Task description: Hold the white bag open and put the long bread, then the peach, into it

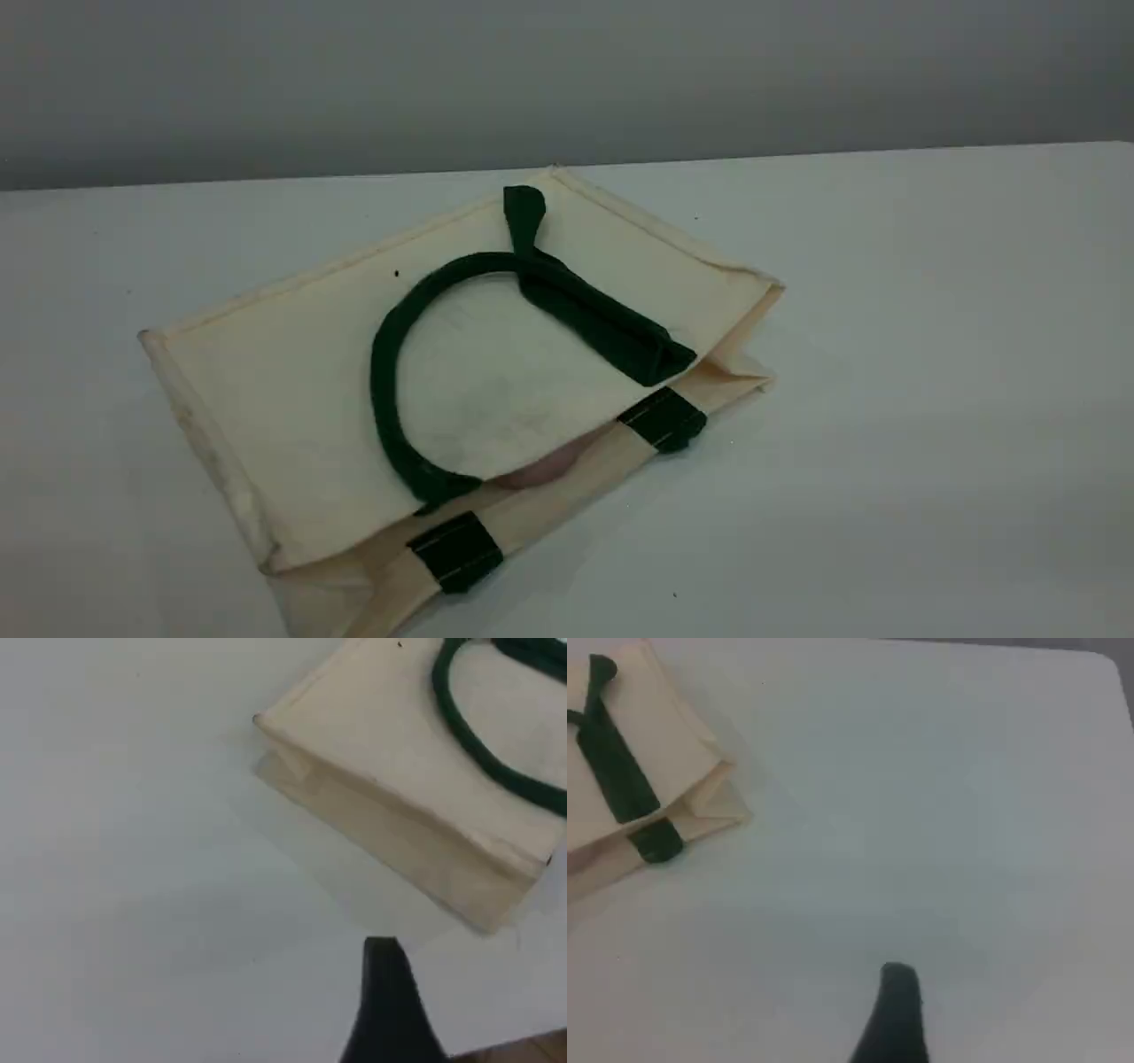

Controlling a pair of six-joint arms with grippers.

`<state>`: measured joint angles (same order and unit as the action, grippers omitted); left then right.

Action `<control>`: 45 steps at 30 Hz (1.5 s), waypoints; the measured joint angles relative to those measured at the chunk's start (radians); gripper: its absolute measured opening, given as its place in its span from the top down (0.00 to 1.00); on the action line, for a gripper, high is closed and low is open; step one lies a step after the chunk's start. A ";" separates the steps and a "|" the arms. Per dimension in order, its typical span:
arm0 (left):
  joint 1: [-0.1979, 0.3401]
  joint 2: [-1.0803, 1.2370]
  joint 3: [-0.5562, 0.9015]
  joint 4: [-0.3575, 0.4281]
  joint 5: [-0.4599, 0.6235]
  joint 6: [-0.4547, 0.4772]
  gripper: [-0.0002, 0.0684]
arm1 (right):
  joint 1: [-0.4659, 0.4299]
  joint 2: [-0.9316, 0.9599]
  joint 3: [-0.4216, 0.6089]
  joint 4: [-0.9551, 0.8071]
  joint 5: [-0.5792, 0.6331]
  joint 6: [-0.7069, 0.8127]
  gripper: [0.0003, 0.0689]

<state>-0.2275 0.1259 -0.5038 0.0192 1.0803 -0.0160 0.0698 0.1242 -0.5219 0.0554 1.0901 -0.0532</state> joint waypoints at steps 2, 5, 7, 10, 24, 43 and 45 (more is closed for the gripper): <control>0.023 -0.004 0.000 0.000 0.000 0.003 0.39 | 0.000 -0.014 0.000 0.001 0.000 0.000 0.16; 0.084 -0.010 0.000 0.000 0.000 0.003 0.39 | -0.016 -0.050 0.000 0.002 0.001 0.000 0.16; 0.122 -0.010 0.000 0.000 0.000 0.003 0.39 | -0.024 -0.075 0.000 0.001 0.002 0.000 0.16; 0.189 -0.010 0.000 0.000 0.000 0.003 0.39 | -0.050 -0.103 0.000 0.011 0.002 -0.001 0.16; 0.257 -0.030 0.000 0.000 -0.001 0.003 0.39 | -0.116 -0.124 0.000 0.009 0.002 -0.001 0.16; 0.257 -0.127 0.000 0.000 0.000 0.003 0.39 | -0.116 -0.124 0.000 0.009 0.002 -0.001 0.16; 0.257 -0.127 0.000 0.000 0.000 0.003 0.39 | -0.116 -0.124 0.000 0.009 0.002 -0.001 0.16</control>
